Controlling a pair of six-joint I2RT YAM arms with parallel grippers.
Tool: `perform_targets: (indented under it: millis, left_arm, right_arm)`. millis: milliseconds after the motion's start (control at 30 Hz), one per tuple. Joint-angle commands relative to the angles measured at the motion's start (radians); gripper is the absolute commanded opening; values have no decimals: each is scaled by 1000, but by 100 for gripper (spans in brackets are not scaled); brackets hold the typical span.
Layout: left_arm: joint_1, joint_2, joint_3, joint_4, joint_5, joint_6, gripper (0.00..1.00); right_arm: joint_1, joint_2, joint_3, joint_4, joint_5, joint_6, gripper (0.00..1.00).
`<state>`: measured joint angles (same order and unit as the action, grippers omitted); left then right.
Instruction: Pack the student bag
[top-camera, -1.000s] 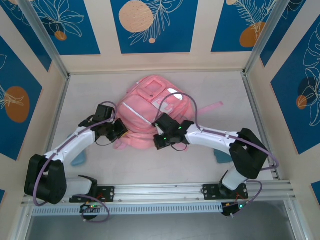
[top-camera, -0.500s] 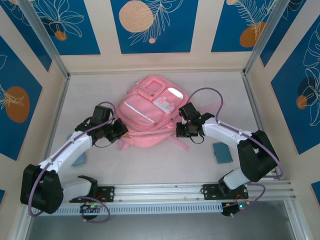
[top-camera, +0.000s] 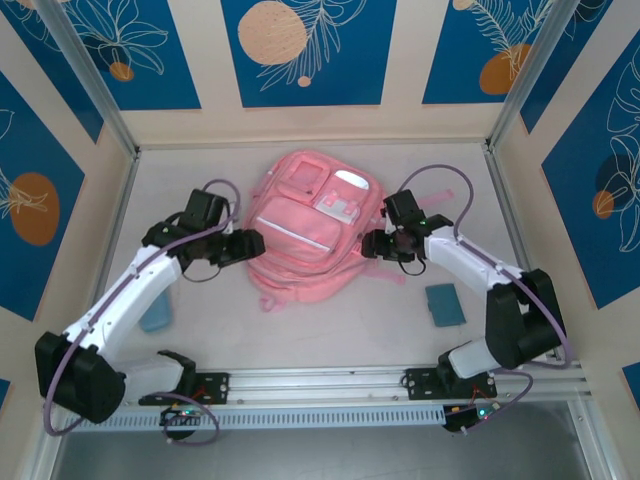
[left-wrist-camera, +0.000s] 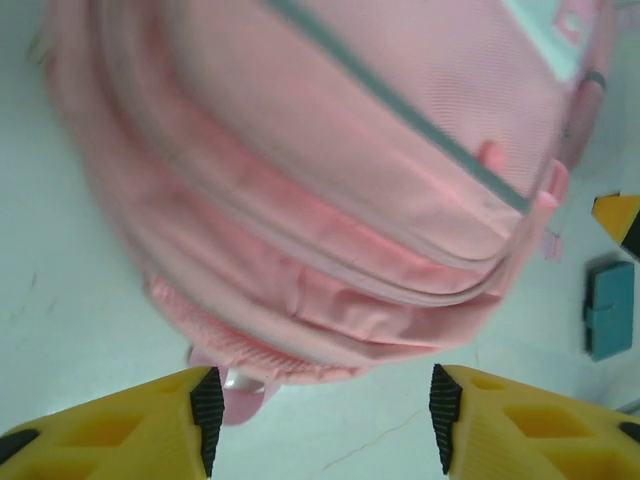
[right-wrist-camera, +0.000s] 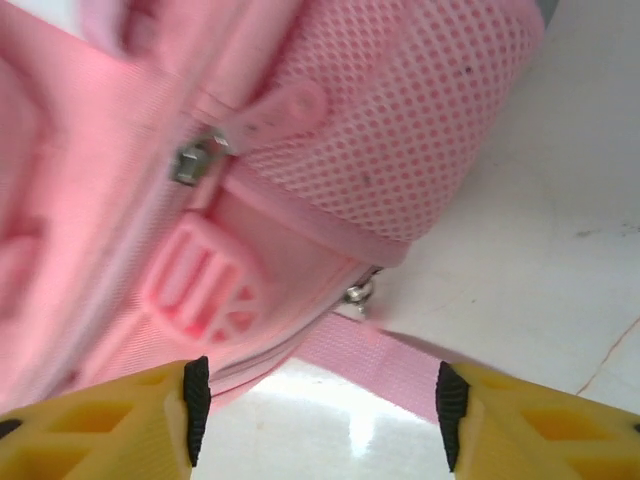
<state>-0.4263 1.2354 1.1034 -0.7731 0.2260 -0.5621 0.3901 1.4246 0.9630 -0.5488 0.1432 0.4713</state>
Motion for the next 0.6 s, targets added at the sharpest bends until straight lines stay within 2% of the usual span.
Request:
perform_targets:
  millis: [0, 100, 200, 400, 567]
  left_arm:
    - [-100, 93, 121, -95, -129, 211, 61]
    - [-206, 199, 225, -115, -232, 358, 67]
    - [-279, 307, 313, -137, -298, 461, 71]
    - [-412, 484, 440, -183, -361, 598, 71]
    - [-467, 595, 491, -223, -502, 697, 69]
  right_arm:
    - [-4, -89, 8, -22, -37, 30, 73]
    - [-11, -147, -15, -25, -37, 54, 79]
    - [-33, -198, -39, -32, -49, 76, 82]
    - [-118, -263, -84, -48, -102, 116, 82]
    - [-185, -277, -123, -38, -177, 147, 82]
